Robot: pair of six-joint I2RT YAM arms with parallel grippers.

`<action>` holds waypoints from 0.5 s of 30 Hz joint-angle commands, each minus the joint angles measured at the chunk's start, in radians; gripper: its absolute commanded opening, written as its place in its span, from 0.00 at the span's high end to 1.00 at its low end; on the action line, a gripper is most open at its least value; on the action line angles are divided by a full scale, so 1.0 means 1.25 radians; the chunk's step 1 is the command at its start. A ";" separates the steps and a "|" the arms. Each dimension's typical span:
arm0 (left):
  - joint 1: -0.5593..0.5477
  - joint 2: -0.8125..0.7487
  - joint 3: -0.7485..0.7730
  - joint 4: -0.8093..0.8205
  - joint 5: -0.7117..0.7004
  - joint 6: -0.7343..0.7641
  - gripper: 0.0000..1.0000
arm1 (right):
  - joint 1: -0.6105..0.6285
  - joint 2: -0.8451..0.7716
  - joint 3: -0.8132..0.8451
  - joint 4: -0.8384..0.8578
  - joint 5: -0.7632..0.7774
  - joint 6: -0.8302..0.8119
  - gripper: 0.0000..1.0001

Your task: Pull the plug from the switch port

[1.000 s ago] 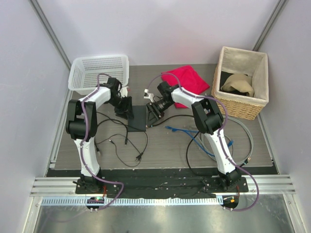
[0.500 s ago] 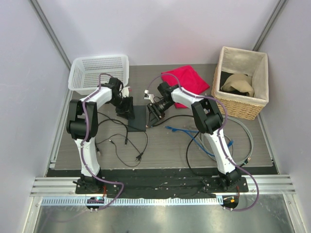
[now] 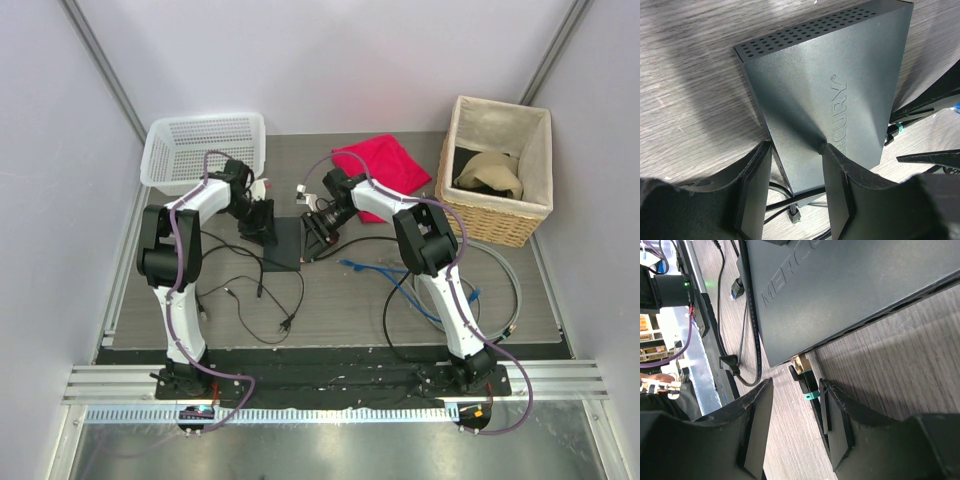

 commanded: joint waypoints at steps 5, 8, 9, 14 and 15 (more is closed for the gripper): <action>-0.012 0.051 -0.001 0.014 -0.069 0.028 0.52 | 0.028 0.060 -0.013 0.026 0.152 -0.035 0.47; -0.012 0.049 0.001 0.010 -0.075 0.033 0.52 | 0.028 0.055 -0.018 0.023 0.100 -0.074 0.47; -0.012 0.048 0.001 0.009 -0.075 0.035 0.52 | 0.028 0.057 -0.018 0.020 0.086 -0.087 0.47; -0.012 0.047 -0.008 0.008 -0.075 0.036 0.52 | 0.029 0.074 -0.005 0.012 0.069 -0.117 0.47; -0.012 0.047 -0.010 0.008 -0.074 0.038 0.52 | 0.027 0.076 -0.001 0.003 0.024 -0.132 0.47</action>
